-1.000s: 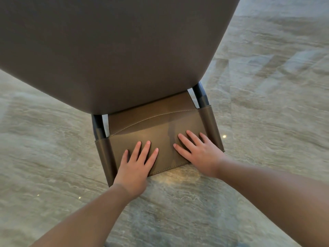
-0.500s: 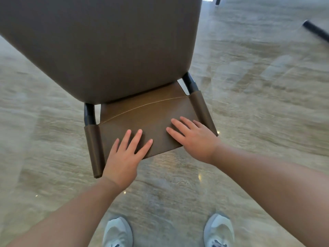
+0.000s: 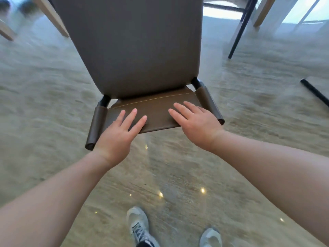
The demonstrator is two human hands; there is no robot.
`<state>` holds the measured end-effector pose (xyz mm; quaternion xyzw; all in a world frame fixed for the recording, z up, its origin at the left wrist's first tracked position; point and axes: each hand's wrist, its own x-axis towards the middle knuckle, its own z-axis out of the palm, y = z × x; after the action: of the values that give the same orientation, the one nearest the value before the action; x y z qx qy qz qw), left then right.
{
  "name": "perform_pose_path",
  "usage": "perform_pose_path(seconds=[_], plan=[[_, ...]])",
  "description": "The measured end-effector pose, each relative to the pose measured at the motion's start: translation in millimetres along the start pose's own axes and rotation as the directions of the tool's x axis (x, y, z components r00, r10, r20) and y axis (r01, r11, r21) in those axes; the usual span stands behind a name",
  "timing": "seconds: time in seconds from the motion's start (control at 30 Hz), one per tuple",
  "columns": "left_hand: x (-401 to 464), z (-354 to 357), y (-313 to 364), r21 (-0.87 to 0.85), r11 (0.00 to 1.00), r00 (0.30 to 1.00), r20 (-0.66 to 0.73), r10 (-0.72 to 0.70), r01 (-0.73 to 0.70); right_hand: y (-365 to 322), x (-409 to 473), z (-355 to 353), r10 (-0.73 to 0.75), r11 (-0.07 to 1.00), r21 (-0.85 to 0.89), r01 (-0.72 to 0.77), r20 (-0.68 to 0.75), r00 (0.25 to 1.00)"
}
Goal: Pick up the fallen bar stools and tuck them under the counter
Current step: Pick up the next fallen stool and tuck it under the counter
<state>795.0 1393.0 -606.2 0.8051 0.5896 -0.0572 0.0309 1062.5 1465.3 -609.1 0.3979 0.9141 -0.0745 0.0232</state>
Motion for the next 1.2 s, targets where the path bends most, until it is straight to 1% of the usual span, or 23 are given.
perform_pose_path(seconds=[0.13,0.2,0.3,0.47,0.57,0.67,0.87,0.97,1.2], plan=[[37,-62,-40,0.061,0.997,0.991,-0.115,0.062,-0.056,13,46,-74,-0.017,0.999,-0.033,0.013,-0.115,0.993],[57,-91,-62,0.096,0.991,0.98,-0.172,0.104,-0.089,20,71,-107,-0.003,0.997,-0.076,-0.009,-0.15,0.989],[98,-136,-96,0.131,0.986,0.953,-0.271,0.136,-0.103,33,115,-154,0.039,0.99,-0.121,-0.066,-0.21,0.977],[169,-210,-154,0.182,0.98,0.917,-0.371,0.145,-0.081,57,195,-232,0.155,0.973,-0.119,-0.196,-0.288,0.945],[211,-252,-186,0.153,0.985,0.92,-0.371,0.129,-0.076,74,241,-271,0.211,0.959,-0.131,-0.252,-0.269,0.94],[246,-285,-211,0.105,0.993,0.939,-0.331,0.091,-0.059,89,281,-299,0.259,0.947,-0.116,-0.3,-0.277,0.925],[304,-322,-254,-0.005,0.999,0.955,-0.296,0.03,-0.033,113,340,-341,0.263,0.95,-0.087,-0.299,-0.289,0.92],[330,-335,-272,-0.007,1.0,0.957,-0.291,0.014,-0.016,125,367,-356,0.256,0.955,-0.069,-0.289,-0.302,0.918],[387,-369,-310,0.075,0.997,0.961,-0.275,0.016,0.004,160,432,-389,0.203,0.967,-0.075,-0.242,-0.344,0.917]])
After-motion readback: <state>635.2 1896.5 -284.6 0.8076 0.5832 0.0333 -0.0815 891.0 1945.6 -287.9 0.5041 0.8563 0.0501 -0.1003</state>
